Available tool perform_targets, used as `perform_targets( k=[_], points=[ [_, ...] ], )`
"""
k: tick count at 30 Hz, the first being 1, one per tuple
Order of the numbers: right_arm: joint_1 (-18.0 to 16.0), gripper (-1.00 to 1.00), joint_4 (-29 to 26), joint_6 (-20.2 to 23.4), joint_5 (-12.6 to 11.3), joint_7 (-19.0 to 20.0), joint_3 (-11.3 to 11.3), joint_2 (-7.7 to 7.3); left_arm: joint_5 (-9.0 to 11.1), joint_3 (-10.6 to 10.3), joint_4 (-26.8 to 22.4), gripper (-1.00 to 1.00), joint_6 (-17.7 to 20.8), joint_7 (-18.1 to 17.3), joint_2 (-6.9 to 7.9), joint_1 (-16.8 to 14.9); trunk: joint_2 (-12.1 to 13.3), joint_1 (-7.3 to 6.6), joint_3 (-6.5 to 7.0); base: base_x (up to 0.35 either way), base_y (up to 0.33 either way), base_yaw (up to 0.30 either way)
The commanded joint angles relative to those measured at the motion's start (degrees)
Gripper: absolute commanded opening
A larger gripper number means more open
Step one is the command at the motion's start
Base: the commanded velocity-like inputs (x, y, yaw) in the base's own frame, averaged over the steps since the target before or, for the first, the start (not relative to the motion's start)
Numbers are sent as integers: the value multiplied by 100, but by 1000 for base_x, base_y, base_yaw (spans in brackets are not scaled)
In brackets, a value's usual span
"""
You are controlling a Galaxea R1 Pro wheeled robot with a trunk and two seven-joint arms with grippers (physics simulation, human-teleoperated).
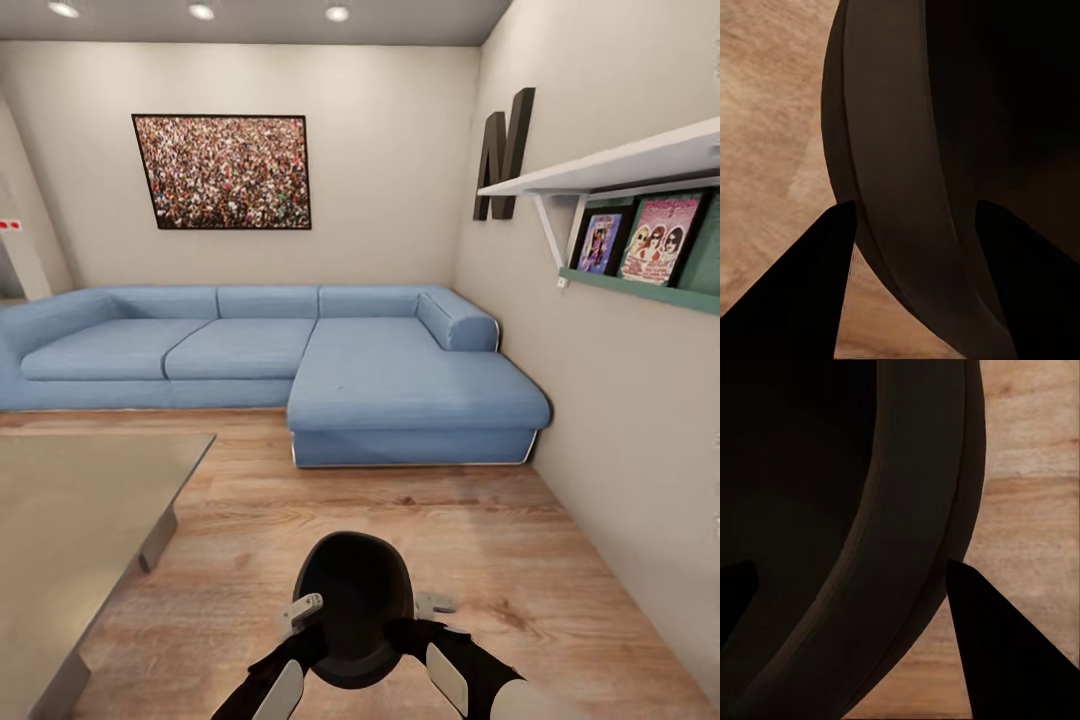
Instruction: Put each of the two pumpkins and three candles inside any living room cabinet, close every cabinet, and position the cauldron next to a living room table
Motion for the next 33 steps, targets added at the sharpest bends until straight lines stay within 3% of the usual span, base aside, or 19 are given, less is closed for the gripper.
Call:
perform_targets(
  k=[1,15,33],
  points=[
    [-5,-100,-107,25,-101,29,134,-1,88,-45,-4,-100,15,44,6,-2,38,-28,14,-313,106,0],
    [-5,-100,-107,25,-101,29,134,-1,88,-47,-4,-100,15,42,6,-2,600,-335,265,-313,106,23],
    [-5,-100,-107,31,-101,29,134,-1,88,-47,-10,-100,15,41,6,-2,1282,-708,570,-313,106,252]
  ],
)
